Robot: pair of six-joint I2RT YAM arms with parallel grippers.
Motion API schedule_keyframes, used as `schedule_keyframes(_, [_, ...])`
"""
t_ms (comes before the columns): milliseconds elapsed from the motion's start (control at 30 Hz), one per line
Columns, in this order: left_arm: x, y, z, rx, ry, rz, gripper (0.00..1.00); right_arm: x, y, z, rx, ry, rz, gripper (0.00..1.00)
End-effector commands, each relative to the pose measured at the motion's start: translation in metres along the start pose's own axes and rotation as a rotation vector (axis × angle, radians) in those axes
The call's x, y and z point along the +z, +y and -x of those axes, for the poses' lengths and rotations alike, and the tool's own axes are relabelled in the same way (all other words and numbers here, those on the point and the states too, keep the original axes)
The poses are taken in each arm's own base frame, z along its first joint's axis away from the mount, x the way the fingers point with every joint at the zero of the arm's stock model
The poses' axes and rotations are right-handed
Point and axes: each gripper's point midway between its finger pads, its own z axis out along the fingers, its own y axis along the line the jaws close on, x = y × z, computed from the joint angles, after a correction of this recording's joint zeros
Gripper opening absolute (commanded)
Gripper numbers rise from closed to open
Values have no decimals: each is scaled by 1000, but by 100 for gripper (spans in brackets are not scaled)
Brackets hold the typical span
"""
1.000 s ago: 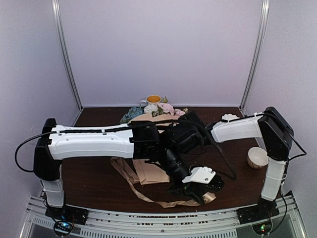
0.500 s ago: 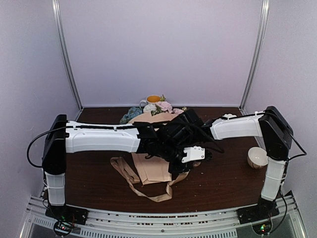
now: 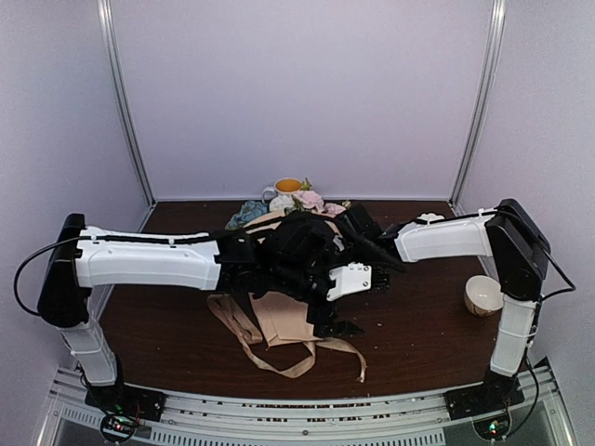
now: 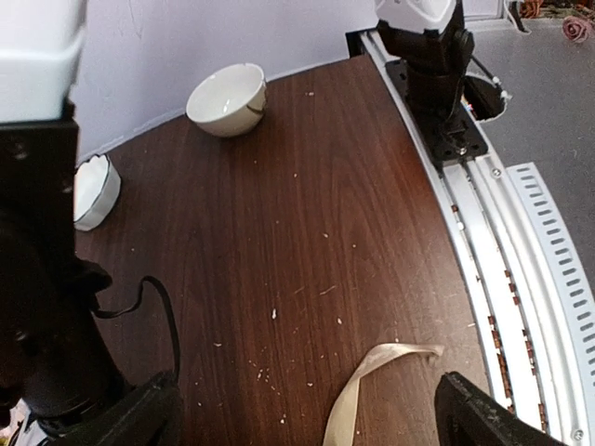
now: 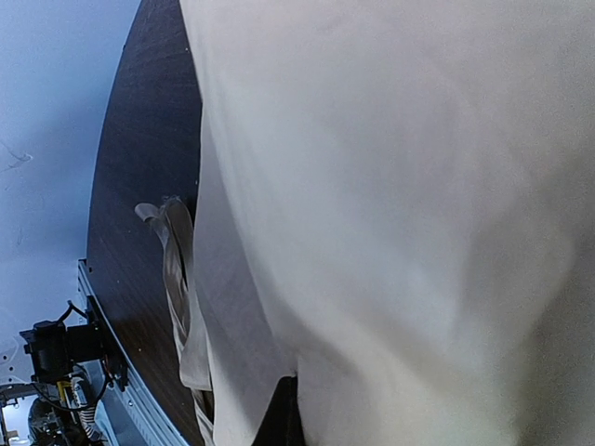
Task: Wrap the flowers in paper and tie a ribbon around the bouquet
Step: Place the ribbon at the center of the board, then pass from the right arm to the left
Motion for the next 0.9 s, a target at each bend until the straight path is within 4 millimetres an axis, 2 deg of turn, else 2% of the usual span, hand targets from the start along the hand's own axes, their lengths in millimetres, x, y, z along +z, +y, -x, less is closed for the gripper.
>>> schedule_keyframes(0, [-36, 6, 23, 13, -117, 42, 98, 0, 1, 9, -11, -46, 16, 0])
schedule_keyframes(100, [-63, 42, 3, -181, -122, 187, 95, -2, 2, 10, -5, -53, 16, 0])
schedule_keyframes(167, [-89, 71, -24, -347, -137, 282, 85, -2, 1, 10, 0, -57, 18, 0])
schedule_keyframes(267, [-108, 96, -87, -535, -31, 439, 60, -3, 2, 10, 21, -73, 35, 0])
schedule_keyframes(367, [-120, 111, -160, -788, 99, 557, 53, -1, 3, 10, 44, -92, 57, 0])
schedule_keyframes(400, [-123, 113, -183, -881, 112, 575, 53, 0, 3, 10, 49, -93, 59, 0])
schedule_keyframes(500, [-131, 116, -228, -1091, 66, 624, 72, 3, 2, 7, 53, -93, 59, 0])
schedule_keyframes(700, [-110, 104, -263, -1173, 154, 543, 91, 7, 0, 5, 84, -107, 75, 0])
schedule_keyframes(800, [-108, 99, -287, -1260, 157, 538, 97, 10, 1, 3, 87, -105, 79, 0])
schedule_keyframes(867, [-109, 99, -292, -1283, 135, 532, 98, 10, 0, 2, 89, -105, 77, 0])
